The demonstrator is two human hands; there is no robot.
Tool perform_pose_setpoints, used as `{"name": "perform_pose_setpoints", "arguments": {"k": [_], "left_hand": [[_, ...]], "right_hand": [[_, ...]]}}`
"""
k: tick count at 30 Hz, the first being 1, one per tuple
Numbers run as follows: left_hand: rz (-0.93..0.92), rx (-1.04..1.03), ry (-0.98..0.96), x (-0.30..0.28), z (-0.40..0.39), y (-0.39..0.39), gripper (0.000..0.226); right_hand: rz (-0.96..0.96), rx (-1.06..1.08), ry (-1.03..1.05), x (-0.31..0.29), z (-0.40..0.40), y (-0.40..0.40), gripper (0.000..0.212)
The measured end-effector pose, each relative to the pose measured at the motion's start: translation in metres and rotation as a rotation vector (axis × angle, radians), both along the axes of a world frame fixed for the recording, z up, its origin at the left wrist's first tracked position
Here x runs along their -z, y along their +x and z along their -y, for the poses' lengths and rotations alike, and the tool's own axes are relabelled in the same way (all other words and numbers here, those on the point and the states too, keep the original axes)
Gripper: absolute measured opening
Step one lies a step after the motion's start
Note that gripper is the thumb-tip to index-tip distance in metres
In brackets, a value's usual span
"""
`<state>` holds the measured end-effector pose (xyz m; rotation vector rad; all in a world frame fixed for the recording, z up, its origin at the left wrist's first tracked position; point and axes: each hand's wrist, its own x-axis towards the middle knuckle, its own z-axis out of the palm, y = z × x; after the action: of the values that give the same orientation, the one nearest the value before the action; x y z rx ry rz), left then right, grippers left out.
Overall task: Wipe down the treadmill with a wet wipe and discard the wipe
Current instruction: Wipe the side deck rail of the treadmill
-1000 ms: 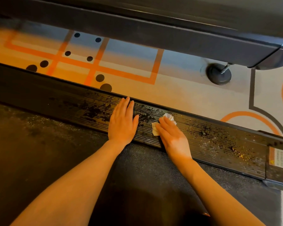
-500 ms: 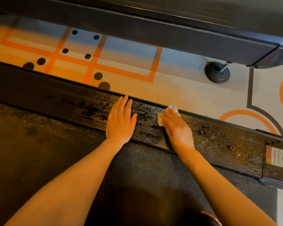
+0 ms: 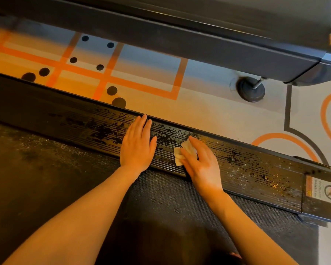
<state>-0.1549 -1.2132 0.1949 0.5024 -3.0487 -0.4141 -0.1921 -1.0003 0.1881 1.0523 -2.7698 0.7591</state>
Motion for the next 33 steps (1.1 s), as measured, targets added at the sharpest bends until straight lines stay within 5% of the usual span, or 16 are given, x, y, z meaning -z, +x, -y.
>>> {"name": "perform_pose_setpoints", "arguments": {"k": [11,16,26,33], "left_hand": [[-0.019,0.006,0.005,0.002,0.000,0.000,0.054],[-0.005,-0.006,-0.011,0.001,0.000,-0.001,0.055],[-0.011,-0.003,-0.015,0.002,0.000,0.000,0.054],[0.007,-0.003,-0.018,0.000,-0.001,0.000,0.055]], "right_hand": [[-0.112,0.019,-0.040,0.007,0.009,0.018,0.034],[-0.174,-0.146,0.057,0.023,-0.003,0.045,0.051],[-0.019,-0.260,0.016,0.023,0.015,0.030,0.060],[0.023,-0.192,0.039,0.015,-0.044,0.030,0.065]]}}
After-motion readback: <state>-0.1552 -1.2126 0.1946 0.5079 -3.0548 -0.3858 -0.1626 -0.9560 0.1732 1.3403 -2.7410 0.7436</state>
